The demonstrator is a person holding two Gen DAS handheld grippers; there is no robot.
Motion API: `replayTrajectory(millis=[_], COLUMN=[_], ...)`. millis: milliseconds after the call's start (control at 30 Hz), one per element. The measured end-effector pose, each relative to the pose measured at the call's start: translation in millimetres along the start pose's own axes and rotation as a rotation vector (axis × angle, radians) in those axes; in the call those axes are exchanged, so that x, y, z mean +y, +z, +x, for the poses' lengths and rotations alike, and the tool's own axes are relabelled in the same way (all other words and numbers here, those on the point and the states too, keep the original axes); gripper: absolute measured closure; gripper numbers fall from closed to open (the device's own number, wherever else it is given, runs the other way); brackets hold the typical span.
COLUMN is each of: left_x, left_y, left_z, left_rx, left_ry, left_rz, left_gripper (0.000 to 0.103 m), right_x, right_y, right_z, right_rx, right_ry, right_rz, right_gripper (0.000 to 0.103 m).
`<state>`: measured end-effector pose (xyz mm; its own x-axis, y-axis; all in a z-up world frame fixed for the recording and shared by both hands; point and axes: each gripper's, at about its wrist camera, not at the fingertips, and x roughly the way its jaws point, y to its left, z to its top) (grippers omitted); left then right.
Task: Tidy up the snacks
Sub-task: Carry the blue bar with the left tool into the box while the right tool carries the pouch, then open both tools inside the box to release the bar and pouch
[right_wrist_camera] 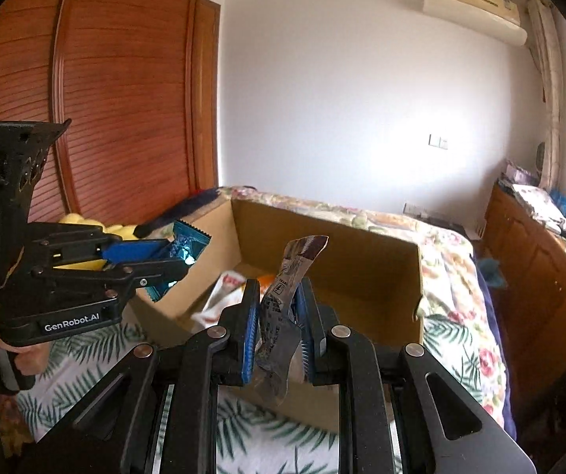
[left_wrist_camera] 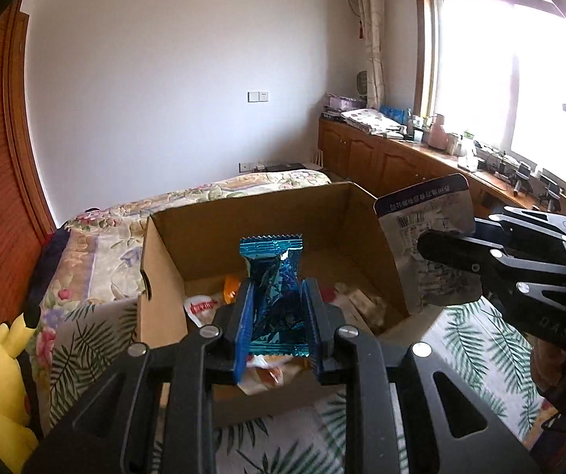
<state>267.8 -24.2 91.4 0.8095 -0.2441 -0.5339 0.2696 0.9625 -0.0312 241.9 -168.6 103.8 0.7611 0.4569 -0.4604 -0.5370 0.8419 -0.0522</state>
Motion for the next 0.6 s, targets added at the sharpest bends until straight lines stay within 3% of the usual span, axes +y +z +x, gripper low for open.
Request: replayTrajectory(millis=[300,600], left_x=[16,6], left_y=[-3,-9], left_z=[42,63], left_rx=[0.036,0.068], left_ry=[0.006,0.0], left_rz=[-0.035,-0.037], left_gripper=[0.082,0.081], right_x=[-16,-25], right_y=[-7,-23], right_z=[33,56], right_rx=[0.011,0.065], right_ry=[0.002,0.007], right_rz=[0.017,0.045], right_gripper=[0.087,0.087])
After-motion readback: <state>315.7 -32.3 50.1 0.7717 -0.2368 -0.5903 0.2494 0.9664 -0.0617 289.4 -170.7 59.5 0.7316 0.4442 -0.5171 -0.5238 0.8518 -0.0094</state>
